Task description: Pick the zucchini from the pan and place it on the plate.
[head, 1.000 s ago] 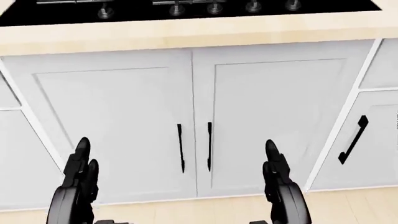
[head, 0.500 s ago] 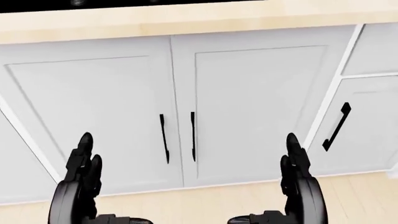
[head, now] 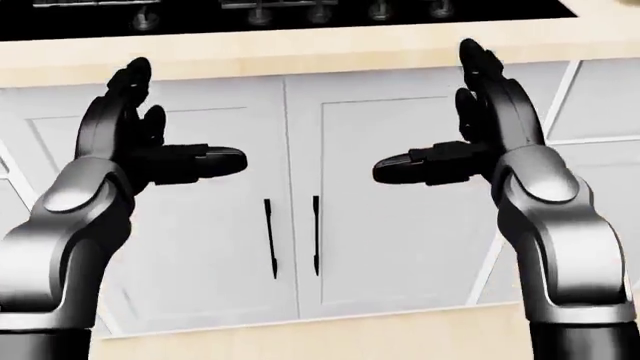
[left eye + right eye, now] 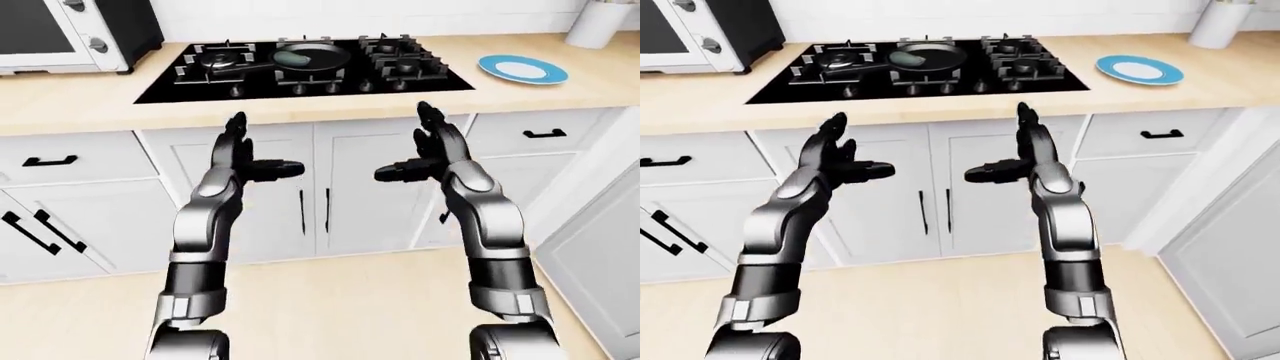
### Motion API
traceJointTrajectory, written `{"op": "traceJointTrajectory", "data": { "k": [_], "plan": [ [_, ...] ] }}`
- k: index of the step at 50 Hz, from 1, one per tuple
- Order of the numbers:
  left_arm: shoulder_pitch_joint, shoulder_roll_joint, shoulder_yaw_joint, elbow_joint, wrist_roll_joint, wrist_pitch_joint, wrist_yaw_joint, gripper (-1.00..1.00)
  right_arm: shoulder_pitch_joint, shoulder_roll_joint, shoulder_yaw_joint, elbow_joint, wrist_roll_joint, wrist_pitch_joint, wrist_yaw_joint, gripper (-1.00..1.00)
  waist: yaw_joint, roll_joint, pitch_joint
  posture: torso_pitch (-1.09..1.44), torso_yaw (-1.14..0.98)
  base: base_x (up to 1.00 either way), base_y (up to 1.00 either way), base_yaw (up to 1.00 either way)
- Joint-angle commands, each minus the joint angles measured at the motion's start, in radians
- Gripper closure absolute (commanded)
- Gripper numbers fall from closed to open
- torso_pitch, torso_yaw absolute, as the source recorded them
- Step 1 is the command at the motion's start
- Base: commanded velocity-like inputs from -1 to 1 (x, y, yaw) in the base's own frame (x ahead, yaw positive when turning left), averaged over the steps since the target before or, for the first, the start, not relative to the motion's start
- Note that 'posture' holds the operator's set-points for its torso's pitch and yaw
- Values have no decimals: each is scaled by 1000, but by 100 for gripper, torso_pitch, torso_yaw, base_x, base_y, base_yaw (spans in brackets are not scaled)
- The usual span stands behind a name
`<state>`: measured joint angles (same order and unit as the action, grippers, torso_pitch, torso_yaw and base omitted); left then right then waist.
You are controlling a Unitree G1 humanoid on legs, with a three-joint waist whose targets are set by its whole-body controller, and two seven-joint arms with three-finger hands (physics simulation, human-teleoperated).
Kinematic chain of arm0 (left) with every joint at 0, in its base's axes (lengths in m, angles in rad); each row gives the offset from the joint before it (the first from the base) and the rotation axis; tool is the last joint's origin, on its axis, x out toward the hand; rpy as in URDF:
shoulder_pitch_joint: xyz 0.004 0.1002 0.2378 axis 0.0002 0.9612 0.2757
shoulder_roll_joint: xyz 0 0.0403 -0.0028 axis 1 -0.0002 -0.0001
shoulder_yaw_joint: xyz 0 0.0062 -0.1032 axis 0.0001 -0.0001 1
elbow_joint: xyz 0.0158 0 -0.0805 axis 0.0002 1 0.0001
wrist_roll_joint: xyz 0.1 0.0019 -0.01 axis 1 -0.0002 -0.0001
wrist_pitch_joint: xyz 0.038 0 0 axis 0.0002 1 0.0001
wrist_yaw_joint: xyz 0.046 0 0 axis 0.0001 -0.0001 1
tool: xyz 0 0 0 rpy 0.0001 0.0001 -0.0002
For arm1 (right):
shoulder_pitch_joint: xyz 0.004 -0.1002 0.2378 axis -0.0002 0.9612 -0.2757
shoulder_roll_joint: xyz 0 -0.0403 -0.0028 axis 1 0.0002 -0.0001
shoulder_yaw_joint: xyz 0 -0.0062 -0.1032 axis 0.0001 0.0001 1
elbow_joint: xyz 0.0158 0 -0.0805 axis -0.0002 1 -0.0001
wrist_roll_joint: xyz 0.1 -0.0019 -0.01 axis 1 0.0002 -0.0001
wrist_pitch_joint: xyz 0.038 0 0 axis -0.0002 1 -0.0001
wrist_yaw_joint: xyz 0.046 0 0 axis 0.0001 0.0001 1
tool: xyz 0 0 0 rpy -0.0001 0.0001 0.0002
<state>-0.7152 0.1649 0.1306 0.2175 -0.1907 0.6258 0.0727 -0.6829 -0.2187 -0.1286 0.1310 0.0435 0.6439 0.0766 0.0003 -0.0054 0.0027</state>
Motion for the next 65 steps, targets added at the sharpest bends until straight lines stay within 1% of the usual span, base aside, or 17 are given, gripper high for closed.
{"op": "traceJointTrajectory", "data": {
  "k": [1, 3, 10, 14, 20, 27, 29, 30, 37, 38, 39, 51, 54, 59, 61, 63, 65],
  "plan": [
    [-78, 21, 4, -20, -19, 24, 9, -100, -112, -34, -17, 0, 6, 18, 4, -100, 0, -1, -28, 0, 0, 0, 0, 0],
    [-154, 41, 3, 26, -17, 41, 16, -100, -224, -74, -29, 82, 17, 46, 18, -100, 0, -1, -23, 0, 0, 0, 0, 0],
    [-386, 87, 5, 179, -15, 88, 26, -100, -458, -153, -25, 339, 26, 43, 67, -100, -1, -4, -11, 0, 0, 0, 0, 0],
    [-553, 112, -4, 399, 10, 29, 8, -100, -601, -177, -10, 495, 2, 35, 81, -100, 0, -6, -6, 0, 0, 0, 0, 0],
    [-636, 123, -11, 492, 40, 2, -9, -100, -732, -210, -10, 692, -28, -33, 89, -100, 1, -3, -1, 0, 0, 0, 0, 0],
    [-644, 119, -11, 476, 53, 11, -8, -100, -760, -215, -2, 652, -54, 10, 112, -100, 1, -4, 6, 0, 0, 0, 0, 0],
    [-646, 116, -11, 480, 56, 7, -8, -100, -763, -222, -19, 643, -46, -2, 115, -100, 2, -5, 7, 0, 0, 0, 0, 0],
    [-647, 114, -12, 484, 57, 5, -8, -100, -764, -230, 2, 656, -70, 8, 113, -100, 2, -6, 8, 0, 0, 0, 0, 0],
    [-641, 107, -14, 451, 60, 25, -8, -100, -765, -220, 0, 637, -82, 13, 137, -100, 3, -7, 10, 0, 0, 0, 0, 0],
    [-641, 109, -14, 445, 61, 29, -8, -100, -765, -219, 3, 633, -87, 15, 142, -100, 3, -4, -14, 0, 0, 0, 0, 7],
    [-642, 111, -13, 441, 61, 33, -8, -100, -767, -218, 5, 631, -90, 18, 145, -100, 4, -2, -14, 0, 0, 0, 0, 9],
    [-654, 107, -15, 422, 68, 51, -3, -100, -781, -212, 4, 631, -115, 23, 172, -100, 12, 8, -2, 0, 0, 0, 0, 30],
    [-658, 110, -13, 427, 68, 50, -6, -100, -786, -209, 4, 639, -117, 21, 176, -100, 16, -3, 1, 0, 0, 0, 0, 40],
    [-657, 110, -13, 421, 69, 53, -5, -100, -798, -204, 6, 651, -123, 18, 183, -100, 14, -54, 9, 0, 0, 0, 0, 48],
    [-656, 109, -12, 414, 68, 58, -5, -100, -799, -203, 5, 651, -124, 19, 185, -100, 17, -44, 3, 0, 0, 0, 0, 53],
    [-655, 109, -12, 409, 67, 61, -4, -100, -801, -203, 4, 651, -124, 19, 186, -100, 28, -54, -4, 0, 0, 0, 0, 59],
    [-655, 108, -12, 408, 67, 63, -4, -100, -799, -202, 2, 653, -125, 16, 184, -100, 31, -45, -10, 0, 0, 0, 0, 63]
  ]
}}
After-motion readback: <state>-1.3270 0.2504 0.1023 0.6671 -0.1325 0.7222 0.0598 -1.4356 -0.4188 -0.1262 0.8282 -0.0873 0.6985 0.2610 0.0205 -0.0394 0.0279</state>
